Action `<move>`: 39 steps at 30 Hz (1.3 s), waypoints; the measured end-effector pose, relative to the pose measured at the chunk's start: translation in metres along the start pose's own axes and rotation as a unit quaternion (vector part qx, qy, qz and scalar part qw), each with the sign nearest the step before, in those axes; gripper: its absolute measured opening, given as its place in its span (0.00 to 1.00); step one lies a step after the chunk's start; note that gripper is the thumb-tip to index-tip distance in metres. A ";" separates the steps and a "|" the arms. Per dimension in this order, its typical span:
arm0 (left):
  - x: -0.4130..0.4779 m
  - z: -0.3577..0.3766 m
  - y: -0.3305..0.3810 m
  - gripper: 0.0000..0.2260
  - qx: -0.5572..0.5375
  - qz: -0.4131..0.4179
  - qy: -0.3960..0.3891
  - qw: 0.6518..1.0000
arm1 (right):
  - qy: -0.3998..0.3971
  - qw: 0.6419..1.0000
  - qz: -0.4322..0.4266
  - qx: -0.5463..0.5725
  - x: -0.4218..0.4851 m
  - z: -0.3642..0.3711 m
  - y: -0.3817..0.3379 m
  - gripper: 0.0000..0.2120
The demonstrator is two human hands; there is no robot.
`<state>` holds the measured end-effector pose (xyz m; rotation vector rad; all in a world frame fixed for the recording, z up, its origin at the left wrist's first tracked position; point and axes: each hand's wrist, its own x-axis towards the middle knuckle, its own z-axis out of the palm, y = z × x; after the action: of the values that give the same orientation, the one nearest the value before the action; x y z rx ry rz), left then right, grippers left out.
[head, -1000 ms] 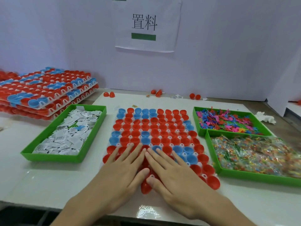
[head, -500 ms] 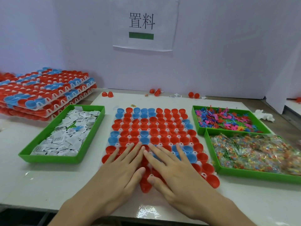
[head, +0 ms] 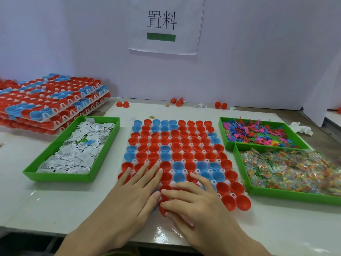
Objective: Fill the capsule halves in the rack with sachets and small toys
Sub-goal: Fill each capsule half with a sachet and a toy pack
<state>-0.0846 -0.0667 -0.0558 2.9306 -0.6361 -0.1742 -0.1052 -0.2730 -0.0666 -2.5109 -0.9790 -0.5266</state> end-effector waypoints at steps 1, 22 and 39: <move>0.000 0.001 0.001 0.33 0.005 -0.002 -0.001 1.000 | -0.003 1.000 0.002 0.002 0.000 0.000 -0.001 0.09; 0.016 -0.043 -0.118 0.26 -0.056 -0.238 0.116 0.963 | 0.214 0.936 0.278 0.037 -0.031 -0.083 0.088 0.17; 0.005 -0.016 -0.098 0.22 -0.175 -0.168 0.001 0.970 | 0.001 0.917 0.380 -0.122 -0.082 -0.081 0.131 0.17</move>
<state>-0.0384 0.0215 -0.0561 2.6650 -0.0852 -0.2848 -0.0858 -0.4462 -0.0658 -2.8228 0.1244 -0.4075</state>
